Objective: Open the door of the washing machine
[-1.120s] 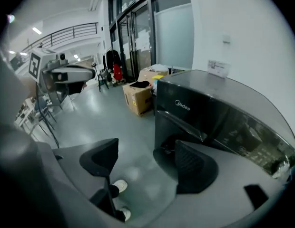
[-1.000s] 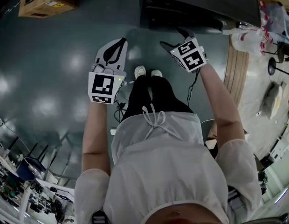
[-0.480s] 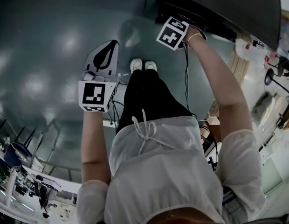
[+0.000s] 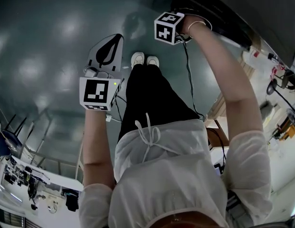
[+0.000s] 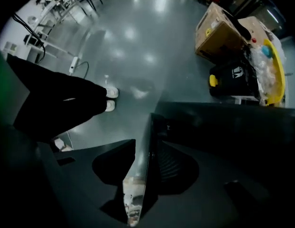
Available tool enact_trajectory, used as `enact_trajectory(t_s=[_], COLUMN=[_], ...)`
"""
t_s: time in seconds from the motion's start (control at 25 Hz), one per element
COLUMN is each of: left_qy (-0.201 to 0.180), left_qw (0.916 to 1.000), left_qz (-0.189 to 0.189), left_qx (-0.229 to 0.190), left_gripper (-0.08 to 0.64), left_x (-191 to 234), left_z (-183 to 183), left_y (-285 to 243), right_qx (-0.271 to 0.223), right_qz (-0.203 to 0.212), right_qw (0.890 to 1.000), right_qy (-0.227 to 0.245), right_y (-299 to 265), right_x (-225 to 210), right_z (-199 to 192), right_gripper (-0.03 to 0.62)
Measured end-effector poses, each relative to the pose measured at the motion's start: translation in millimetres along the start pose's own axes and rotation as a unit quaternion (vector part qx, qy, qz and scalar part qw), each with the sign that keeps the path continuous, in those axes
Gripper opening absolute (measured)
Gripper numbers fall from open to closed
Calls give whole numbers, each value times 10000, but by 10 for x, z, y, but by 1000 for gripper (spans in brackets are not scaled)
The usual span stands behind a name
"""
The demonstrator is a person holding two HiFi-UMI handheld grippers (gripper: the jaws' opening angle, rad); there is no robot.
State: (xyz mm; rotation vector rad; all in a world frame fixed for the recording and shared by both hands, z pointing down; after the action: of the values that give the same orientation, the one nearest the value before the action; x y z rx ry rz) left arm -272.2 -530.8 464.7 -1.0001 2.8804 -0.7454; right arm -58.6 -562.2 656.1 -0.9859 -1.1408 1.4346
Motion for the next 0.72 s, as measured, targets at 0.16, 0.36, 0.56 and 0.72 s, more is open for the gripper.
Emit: enact_trajectory(t_s=[0.16,0.36,0.56,0.72], left_qy=[90,178,284,420], left_qw=[9999,9993,9978,9962], left_qz=[120,315,534,694], left_qx=[-23,-70,-266,-308], left_gripper=[21,21,21,21], left_x=[-19,-31,-32,-127], left_z=[-121,-331,-639,-922], left_y=[55,136,216,337], right_qx=[149,104,66,42], right_qz=[-327,-289,-321,-246], right_qw=[9991,9992,9986,9987], right_qy=[223,261,414,437], right_y=[-74,-103,-117,-155], right_x=[-35,2,59,201], right_z=[0,-25,-15,8], right_gripper=[66,64,64,64])
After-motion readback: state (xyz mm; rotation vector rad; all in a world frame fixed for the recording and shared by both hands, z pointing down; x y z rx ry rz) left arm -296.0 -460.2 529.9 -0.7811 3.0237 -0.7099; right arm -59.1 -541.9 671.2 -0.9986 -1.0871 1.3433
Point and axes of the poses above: the fingertips, and each gripper's own axes: y backward along the fingers, x to its left, z out of its top, the point moved 4 cm from there along y, backward along the fingers, and after that the axes turned 4 degrees about -x, right-handed, at the moved point
